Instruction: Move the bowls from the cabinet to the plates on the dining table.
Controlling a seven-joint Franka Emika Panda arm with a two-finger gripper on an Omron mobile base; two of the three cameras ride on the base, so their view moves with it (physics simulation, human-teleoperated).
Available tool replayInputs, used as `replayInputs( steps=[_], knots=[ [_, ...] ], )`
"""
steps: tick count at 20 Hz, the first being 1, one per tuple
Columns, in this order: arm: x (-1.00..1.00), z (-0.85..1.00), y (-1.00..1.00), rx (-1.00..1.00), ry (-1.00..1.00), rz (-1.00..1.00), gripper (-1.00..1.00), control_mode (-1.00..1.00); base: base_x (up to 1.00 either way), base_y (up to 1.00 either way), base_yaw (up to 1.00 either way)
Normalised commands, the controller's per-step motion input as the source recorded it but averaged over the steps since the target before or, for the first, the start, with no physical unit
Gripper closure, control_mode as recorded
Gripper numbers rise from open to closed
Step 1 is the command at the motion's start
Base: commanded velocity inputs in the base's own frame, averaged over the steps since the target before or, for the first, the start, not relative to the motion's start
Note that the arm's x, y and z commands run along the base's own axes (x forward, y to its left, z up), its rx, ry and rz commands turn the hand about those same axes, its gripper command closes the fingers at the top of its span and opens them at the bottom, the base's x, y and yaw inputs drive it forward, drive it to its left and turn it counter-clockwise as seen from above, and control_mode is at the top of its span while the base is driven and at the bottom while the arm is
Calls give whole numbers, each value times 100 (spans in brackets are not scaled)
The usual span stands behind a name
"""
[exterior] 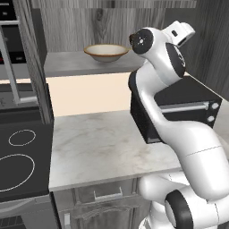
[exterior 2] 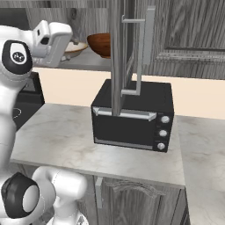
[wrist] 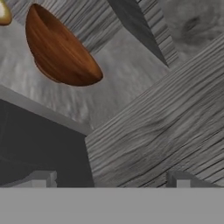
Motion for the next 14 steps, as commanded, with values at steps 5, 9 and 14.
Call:
replayInputs(
  steps=[5,9,14],
  knots=[
    [12,0,-8,0,0,7,-100,-100,0,0,0],
    [13,0,-4,0,0,8,-100,-100,0,0,0],
    [14,0,0,0,0,8,-100,-100,0,0,0]
  ],
)
